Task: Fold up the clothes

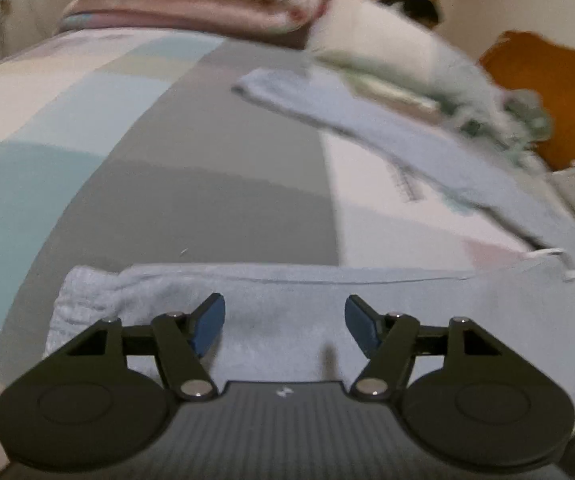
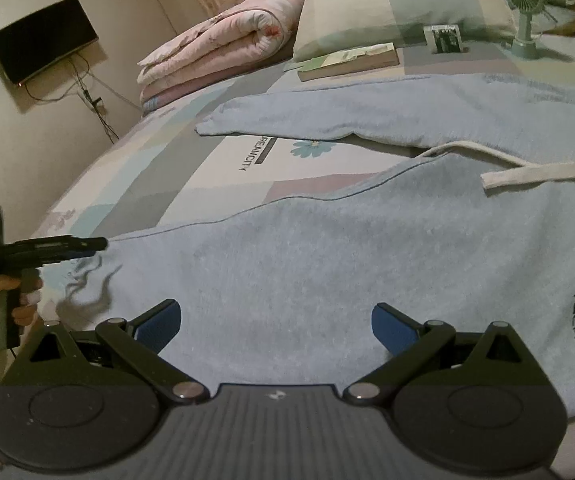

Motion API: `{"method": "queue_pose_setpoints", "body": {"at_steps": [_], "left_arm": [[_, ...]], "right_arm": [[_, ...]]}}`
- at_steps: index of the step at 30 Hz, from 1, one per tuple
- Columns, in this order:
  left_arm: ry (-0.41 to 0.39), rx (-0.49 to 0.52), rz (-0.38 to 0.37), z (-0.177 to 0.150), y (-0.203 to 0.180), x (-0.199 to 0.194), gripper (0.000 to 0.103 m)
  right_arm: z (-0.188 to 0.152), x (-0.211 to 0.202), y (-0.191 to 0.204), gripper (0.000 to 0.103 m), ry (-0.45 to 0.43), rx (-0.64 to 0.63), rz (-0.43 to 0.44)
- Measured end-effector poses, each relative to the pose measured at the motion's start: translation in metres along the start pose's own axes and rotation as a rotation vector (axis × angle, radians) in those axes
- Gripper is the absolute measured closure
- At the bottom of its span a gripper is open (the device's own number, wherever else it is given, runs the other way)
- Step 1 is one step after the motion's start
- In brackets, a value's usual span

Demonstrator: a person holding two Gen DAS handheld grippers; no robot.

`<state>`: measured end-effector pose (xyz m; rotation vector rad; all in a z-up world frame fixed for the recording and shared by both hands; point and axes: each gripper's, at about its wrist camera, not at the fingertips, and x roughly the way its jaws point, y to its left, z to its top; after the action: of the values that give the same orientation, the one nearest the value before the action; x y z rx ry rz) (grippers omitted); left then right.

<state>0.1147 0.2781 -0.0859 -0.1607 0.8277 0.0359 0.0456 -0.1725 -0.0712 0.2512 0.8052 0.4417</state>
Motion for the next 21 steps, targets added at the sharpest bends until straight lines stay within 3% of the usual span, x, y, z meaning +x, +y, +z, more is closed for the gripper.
{"method": "queue_pose_setpoints", "body": {"at_steps": [1, 2, 4, 5, 6, 10, 13, 19, 21], "left_arm": [[0.007, 0.007, 0.101, -0.003, 0.004, 0.004, 0.036], [0.013, 0.014, 0.201, -0.006, 0.008, 0.008, 0.045], [-0.006, -0.001, 0.178, -0.011, 0.02, 0.004, 0.046], [-0.017, -0.01, 0.156, -0.014, 0.026, 0.001, 0.056], [-0.016, 0.004, 0.169, -0.015, 0.027, -0.001, 0.06], [-0.002, 0.025, 0.201, -0.016, 0.028, -0.004, 0.062], [0.004, 0.031, 0.21, -0.009, 0.017, -0.006, 0.062], [-0.018, 0.131, 0.202, 0.005, -0.021, -0.032, 0.04], [-0.039, 0.171, 0.146, 0.013, -0.045, -0.041, 0.034]], "right_arm": [[0.0, 0.0, -0.001, 0.0, 0.001, -0.002, -0.008], [0.0, 0.0, -0.002, 0.0, 0.002, -0.003, -0.015], [-0.001, 0.002, -0.007, 0.0, 0.005, 0.008, -0.028], [-0.001, 0.002, -0.009, 0.0, 0.007, 0.019, -0.033], [-0.001, 0.003, -0.013, 0.0, 0.009, 0.032, -0.039], [-0.002, 0.003, -0.023, 0.0, 0.005, 0.059, -0.066], [-0.005, -0.004, -0.03, 0.0, -0.008, 0.034, -0.134], [-0.003, -0.016, -0.058, 0.0, -0.05, -0.017, -0.348], [0.002, -0.017, -0.07, 0.0, -0.07, -0.021, -0.415]]}}
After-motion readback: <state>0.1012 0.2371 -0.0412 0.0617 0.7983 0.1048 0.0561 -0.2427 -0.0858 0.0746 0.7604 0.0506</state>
